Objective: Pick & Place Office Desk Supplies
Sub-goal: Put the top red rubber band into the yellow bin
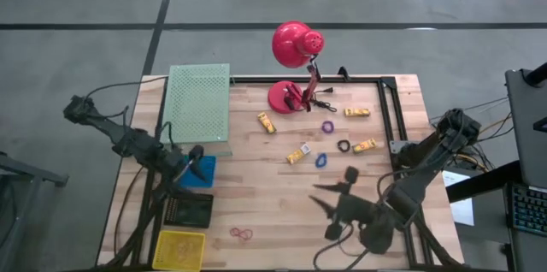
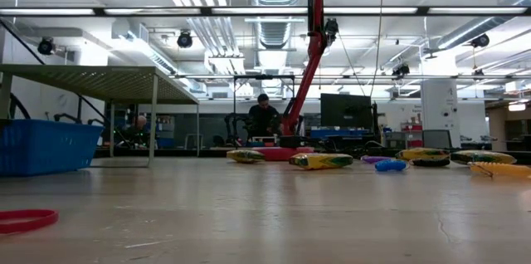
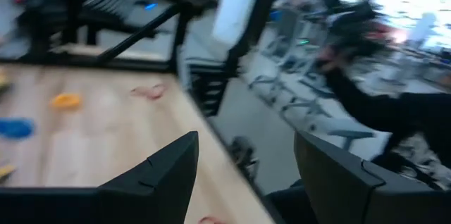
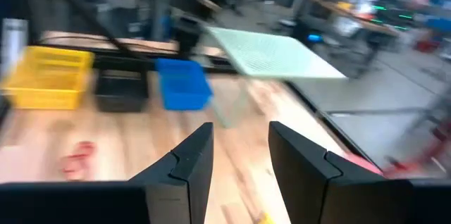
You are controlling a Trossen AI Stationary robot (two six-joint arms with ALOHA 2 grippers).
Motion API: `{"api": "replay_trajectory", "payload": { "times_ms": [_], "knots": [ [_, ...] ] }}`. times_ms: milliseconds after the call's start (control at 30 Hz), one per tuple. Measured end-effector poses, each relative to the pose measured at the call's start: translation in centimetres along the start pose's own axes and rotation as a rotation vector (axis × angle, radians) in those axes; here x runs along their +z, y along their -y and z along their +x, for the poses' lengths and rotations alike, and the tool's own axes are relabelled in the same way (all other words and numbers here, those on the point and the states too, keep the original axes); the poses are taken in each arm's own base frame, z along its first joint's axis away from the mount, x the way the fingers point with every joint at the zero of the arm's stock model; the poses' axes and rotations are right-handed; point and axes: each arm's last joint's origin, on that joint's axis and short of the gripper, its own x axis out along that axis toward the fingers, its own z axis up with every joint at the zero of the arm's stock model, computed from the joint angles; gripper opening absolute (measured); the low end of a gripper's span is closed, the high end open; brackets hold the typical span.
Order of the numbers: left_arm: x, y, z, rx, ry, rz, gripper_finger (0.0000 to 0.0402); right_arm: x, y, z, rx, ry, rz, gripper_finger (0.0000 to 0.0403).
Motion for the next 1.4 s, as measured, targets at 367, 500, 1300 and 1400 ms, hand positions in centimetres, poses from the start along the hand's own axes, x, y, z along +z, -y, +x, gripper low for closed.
{"api": "replay_trajectory", "payload": {
  "times_ms": [367, 500, 1300, 1400],
  "knots": [
    [-1.2, 4.2, 1.9, -0.248, -0.036, 0.212, 0.024, -5.5, 2.1, -2.9, -0.007, 0.061, 0.195, 0.0138],
    [0.1, 6.0, 3.5, -0.228, -0.058, 0.232, 0.0241, -6.0, 2.5, -3.1, 0.003, 0.066, 0.212, 0.0141],
    [-3.0, 6.5, 13.3, 0.032, -0.569, 0.247, 0.024, -7.0, 2.4, -2.8, 0.01, 0.049, 0.161, 0.0137],
    [-3.6, 5.8, 14.4, 0.05, -0.565, 0.248, 0.0241, -7.0, 2.4, -2.8, 0.01, 0.049, 0.162, 0.0137]
  ]
}}
